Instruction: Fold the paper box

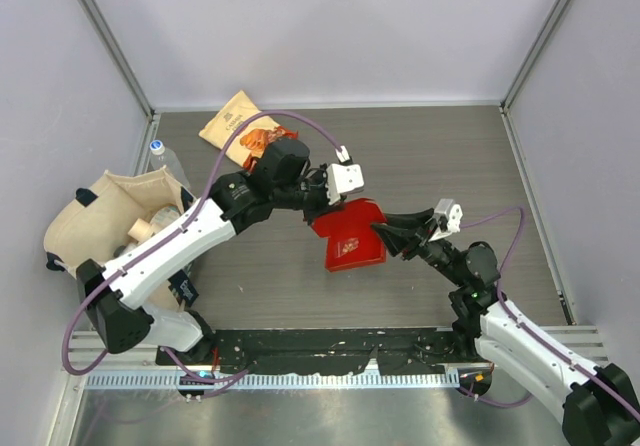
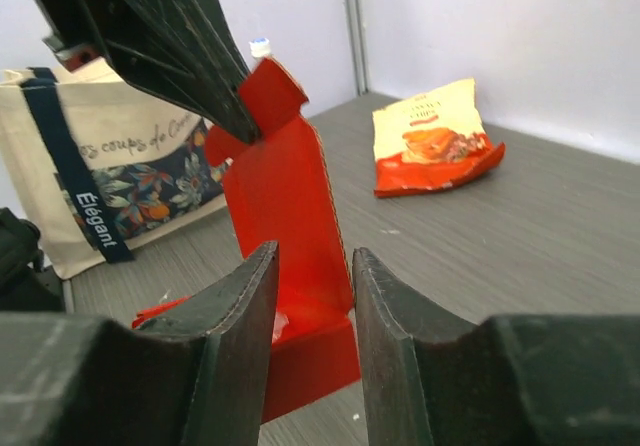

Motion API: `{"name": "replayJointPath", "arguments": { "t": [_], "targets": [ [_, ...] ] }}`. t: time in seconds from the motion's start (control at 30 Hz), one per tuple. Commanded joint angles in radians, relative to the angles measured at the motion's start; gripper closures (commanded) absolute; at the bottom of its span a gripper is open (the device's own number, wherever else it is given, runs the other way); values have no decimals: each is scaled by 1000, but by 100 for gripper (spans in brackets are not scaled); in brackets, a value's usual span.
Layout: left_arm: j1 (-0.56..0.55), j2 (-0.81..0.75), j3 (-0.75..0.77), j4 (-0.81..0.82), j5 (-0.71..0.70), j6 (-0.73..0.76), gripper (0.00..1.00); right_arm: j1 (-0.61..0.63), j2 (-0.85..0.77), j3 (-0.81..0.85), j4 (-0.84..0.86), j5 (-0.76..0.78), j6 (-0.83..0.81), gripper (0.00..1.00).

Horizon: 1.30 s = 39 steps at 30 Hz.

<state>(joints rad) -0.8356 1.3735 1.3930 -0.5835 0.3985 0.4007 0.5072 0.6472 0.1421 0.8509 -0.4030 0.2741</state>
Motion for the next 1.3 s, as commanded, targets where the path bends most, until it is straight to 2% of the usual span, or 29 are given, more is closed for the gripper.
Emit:
{"name": "replayJointPath", "arguments": {
  "t": [0.0,0.1,0.17,0.2,0.33,0.43,0.47,0.5,0.53,0.73,0.8,0.83,0.93,1.0,1.13,1.17,1.23,1.27],
  "targets": [
    [6,13,11,54,-46,-10,100,1,-52,37,-163,94,-52,52],
    [6,47,12,60,-52,-25,100,2,-70,82,-376,313,-61,41],
    [6,80,14,60,-64,-34,100,2,-70,137,-540,406,-58,39],
    [6,91,14,62,-67,-37,100,2,-69,143,-565,449,-46,38],
    [6,166,26,65,-81,-51,100,1,-64,192,-710,480,65,32],
    [6,234,49,48,-130,-69,100,-1,-69,221,-844,630,225,31],
    [-2,249,52,53,-156,-75,100,1,-66,229,-943,712,296,30],
    [-11,287,60,39,-241,-79,100,1,-60,238,-976,728,309,28],
    [-22,306,89,25,-268,-79,100,1,-51,254,-1007,733,313,28],
    [-42,380,153,-35,-247,-97,100,-1,63,303,-1033,713,257,27],
    [-49,380,155,-36,-234,-91,93,-4,60,297,-1027,708,257,27],
    [-49,378,156,-35,-233,-97,81,-6,52,278,-1006,707,258,27],
    [-49,346,152,-13,-274,-123,51,-21,25,257,-989,705,272,26],
    [-48,319,132,30,-303,-141,42,-38,31,254,-984,692,258,25],
    [-28,217,95,70,-369,-241,27,-48,110,269,-946,562,141,24],
    [-25,158,51,100,-444,-294,27,-52,129,277,-943,531,125,25],
    [-20,90,-14,135,-501,-347,27,-56,178,293,-894,430,84,27],
    [-16,8,-100,181,-529,-426,27,-55,195,295,-870,415,73,28]
  ]
}}
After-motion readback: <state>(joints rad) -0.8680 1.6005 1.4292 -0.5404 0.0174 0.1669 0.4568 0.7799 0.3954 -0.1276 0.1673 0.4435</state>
